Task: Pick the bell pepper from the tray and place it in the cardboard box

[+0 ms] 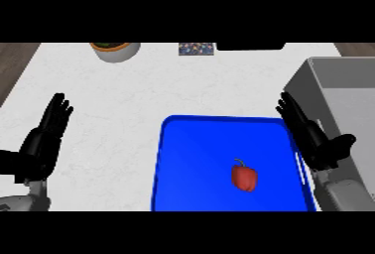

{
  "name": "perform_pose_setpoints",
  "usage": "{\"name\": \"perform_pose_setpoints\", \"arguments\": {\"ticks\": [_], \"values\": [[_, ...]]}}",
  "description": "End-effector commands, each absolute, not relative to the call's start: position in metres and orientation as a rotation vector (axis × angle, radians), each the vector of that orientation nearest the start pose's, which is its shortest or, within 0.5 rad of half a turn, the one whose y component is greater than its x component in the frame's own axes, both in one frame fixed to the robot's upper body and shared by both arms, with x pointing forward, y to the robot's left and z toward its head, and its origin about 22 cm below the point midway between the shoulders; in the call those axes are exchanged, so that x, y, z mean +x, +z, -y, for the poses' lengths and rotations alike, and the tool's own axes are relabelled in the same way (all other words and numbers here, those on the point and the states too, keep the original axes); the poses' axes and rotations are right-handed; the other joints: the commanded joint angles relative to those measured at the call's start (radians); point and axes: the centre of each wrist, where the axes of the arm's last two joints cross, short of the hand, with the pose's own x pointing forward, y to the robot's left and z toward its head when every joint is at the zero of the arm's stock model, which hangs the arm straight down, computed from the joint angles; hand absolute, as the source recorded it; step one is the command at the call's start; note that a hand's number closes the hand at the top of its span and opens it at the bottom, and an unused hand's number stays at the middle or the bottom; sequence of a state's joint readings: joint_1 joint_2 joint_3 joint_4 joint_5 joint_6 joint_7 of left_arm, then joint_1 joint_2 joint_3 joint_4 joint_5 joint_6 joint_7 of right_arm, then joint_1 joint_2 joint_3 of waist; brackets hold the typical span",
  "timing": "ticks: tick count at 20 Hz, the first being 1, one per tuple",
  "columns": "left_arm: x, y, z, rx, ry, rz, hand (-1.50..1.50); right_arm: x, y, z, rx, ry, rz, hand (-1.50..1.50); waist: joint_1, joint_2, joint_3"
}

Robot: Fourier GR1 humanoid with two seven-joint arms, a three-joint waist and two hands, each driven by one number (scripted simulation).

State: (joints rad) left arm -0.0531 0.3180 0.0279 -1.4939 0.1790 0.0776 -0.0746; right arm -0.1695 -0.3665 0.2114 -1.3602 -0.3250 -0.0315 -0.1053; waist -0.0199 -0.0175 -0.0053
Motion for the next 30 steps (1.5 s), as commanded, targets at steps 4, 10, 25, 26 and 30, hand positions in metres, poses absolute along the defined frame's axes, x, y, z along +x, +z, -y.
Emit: {"name": "perform_pose_setpoints", "arguments": {"ticks": [4,10,25,26,30], "values": [[0.272,0.050,-0.306,0.239,-0.281,1.716,0.00,0.282,0.107,0.269,-0.281,0.320,1.958,-1.50,-0.063,-0.016,-0.002],[0.269,0.053,-0.301,0.191,-0.449,1.700,0.00,0.249,0.139,0.293,-0.767,0.621,1.903,-1.50,-0.094,-0.014,-0.002],[0.281,0.064,-0.268,0.106,-0.537,1.746,0.00,0.150,0.164,0.236,-1.069,1.332,1.386,-1.50,0.016,0.016,-0.003],[0.283,0.066,-0.277,0.123,-0.510,1.754,0.00,0.142,0.171,0.234,-1.085,1.370,1.336,-1.50,0.009,0.014,-0.001],[0.288,0.073,-0.258,0.075,-0.567,1.744,0.00,0.133,0.159,0.205,-1.056,1.437,1.187,-1.50,0.041,0.018,-0.002]]}}
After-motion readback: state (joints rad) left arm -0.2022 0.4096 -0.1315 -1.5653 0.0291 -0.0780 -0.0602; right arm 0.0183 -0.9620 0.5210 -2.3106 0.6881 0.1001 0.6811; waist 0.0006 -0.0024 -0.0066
